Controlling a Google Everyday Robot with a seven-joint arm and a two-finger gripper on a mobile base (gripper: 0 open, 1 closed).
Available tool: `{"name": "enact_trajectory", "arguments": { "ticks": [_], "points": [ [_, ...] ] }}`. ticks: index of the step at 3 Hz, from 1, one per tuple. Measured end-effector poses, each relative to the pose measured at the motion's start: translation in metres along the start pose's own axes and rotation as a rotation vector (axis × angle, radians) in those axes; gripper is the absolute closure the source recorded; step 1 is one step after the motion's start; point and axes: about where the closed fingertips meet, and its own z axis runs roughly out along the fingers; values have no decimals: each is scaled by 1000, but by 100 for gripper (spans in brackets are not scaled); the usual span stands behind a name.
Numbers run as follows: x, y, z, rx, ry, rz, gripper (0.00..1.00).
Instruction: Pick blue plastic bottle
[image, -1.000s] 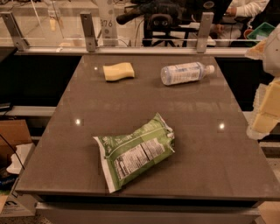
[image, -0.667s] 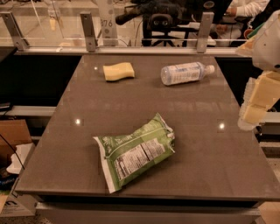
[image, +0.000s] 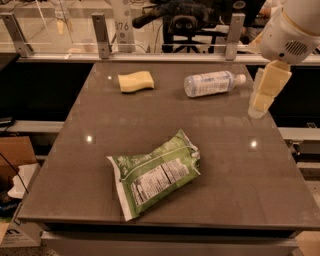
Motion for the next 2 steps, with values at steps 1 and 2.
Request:
{"name": "enact_trajectory", "arguments": {
  "ticks": [1, 2],
  "points": [
    [-1, -42, 21, 4, -11, -23, 0],
    [2, -77, 42, 0, -29, -51, 0]
  ]
}}
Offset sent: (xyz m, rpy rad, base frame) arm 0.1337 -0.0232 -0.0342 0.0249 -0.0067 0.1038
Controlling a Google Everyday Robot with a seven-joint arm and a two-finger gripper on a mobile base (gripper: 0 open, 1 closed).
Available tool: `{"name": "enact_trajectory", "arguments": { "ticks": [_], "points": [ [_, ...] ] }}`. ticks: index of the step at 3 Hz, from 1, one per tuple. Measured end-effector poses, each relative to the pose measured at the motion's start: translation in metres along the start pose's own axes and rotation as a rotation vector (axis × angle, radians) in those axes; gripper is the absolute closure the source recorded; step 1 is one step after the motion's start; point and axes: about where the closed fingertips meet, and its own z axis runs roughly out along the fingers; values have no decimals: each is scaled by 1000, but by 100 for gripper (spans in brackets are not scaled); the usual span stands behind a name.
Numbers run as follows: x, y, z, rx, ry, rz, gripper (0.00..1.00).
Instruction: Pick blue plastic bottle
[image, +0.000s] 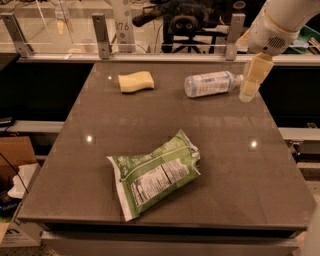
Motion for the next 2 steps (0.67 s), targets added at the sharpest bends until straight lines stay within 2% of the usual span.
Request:
{"name": "enact_trajectory", "arguments": {
  "ticks": [2],
  "points": [
    [5, -51, 61, -46, -1, -54, 0]
  ]
}}
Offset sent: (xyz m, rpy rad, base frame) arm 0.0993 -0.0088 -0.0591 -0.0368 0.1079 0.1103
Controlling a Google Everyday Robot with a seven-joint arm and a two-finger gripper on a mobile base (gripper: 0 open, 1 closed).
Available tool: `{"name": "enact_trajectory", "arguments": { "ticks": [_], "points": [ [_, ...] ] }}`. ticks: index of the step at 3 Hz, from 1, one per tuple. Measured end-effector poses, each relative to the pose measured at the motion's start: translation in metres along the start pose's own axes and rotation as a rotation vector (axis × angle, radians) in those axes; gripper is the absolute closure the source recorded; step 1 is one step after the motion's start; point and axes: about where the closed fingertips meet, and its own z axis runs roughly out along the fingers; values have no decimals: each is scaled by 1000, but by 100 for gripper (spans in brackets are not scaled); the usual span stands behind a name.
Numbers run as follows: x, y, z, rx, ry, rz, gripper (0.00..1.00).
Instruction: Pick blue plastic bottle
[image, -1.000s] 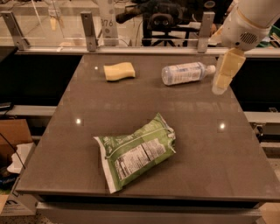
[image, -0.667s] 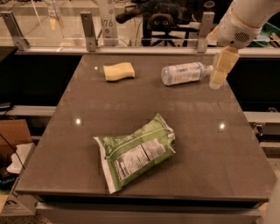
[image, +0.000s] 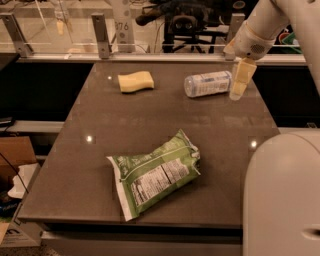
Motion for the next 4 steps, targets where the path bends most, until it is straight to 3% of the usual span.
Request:
{"name": "enact_trajectory", "arguments": {
  "ticks": [2, 3, 4],
  "points": [
    [-6, -22, 50, -46, 38, -48, 0],
    [-6, -25, 64, -62, 70, -64, 16],
    [-1, -25, 73, -79, 99, -61, 40]
  ]
}}
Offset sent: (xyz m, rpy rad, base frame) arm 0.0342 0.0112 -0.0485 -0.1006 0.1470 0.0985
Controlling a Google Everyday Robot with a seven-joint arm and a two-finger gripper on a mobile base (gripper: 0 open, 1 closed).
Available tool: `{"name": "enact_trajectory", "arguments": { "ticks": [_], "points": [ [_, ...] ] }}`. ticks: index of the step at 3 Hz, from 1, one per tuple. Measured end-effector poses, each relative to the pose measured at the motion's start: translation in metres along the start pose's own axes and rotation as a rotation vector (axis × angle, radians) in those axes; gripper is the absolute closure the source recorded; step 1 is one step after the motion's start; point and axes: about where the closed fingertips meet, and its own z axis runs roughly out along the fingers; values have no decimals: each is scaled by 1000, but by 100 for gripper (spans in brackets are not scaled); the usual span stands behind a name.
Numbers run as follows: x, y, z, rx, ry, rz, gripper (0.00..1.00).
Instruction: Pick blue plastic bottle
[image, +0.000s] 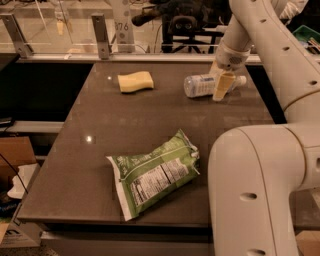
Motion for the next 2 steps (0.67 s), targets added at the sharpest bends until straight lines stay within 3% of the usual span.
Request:
{"name": "enact_trajectory", "arguments": {
  "ticks": [2],
  "points": [
    [0, 2, -12, 4, 0, 13, 87]
  ]
}}
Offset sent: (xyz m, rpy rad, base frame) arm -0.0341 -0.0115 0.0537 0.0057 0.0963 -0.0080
